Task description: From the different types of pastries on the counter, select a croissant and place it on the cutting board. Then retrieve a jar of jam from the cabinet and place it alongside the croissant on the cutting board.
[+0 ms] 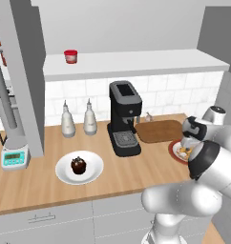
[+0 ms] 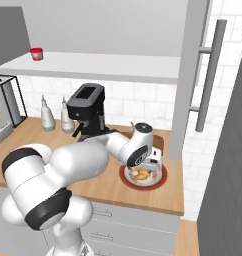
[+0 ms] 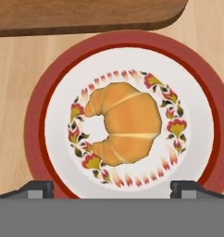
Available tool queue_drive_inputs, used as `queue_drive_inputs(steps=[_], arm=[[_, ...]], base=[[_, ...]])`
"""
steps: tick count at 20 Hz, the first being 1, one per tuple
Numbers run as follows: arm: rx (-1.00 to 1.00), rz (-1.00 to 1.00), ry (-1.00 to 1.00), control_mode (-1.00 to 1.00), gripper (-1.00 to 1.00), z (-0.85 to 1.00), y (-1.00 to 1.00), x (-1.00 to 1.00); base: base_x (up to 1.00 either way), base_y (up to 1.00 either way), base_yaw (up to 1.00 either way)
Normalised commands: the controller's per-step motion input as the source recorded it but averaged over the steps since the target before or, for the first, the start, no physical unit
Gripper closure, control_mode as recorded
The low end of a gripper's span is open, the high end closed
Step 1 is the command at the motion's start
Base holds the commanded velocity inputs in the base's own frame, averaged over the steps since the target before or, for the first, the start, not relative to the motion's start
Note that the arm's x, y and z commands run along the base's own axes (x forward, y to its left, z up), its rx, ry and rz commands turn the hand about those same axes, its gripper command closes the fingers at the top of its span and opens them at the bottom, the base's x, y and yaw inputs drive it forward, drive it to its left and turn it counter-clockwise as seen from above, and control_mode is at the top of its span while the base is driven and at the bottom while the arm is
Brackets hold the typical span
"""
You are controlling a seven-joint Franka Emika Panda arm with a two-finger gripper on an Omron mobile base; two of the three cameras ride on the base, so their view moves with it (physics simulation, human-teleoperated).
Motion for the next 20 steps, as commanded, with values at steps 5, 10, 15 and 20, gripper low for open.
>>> queue_drive_inputs(steps=[5,10,15,20], arm=[[0.00,0.00,0.01,-1.00,-1.00,-0.17,0.00,0.00],[0.00,0.00,0.02,-1.00,-1.00,-0.06,-0.02,0.00],[0.00,0.00,0.01,-1.00,-1.00,-0.10,-0.14,0.15],[0.00,0.00,0.00,-1.00,-1.00,-0.02,-0.12,0.12]], base=[[0.00,0.00,0.00],[0.00,0.00,0.00],[0.00,0.00,0.00],[0.00,0.00,0.00]])
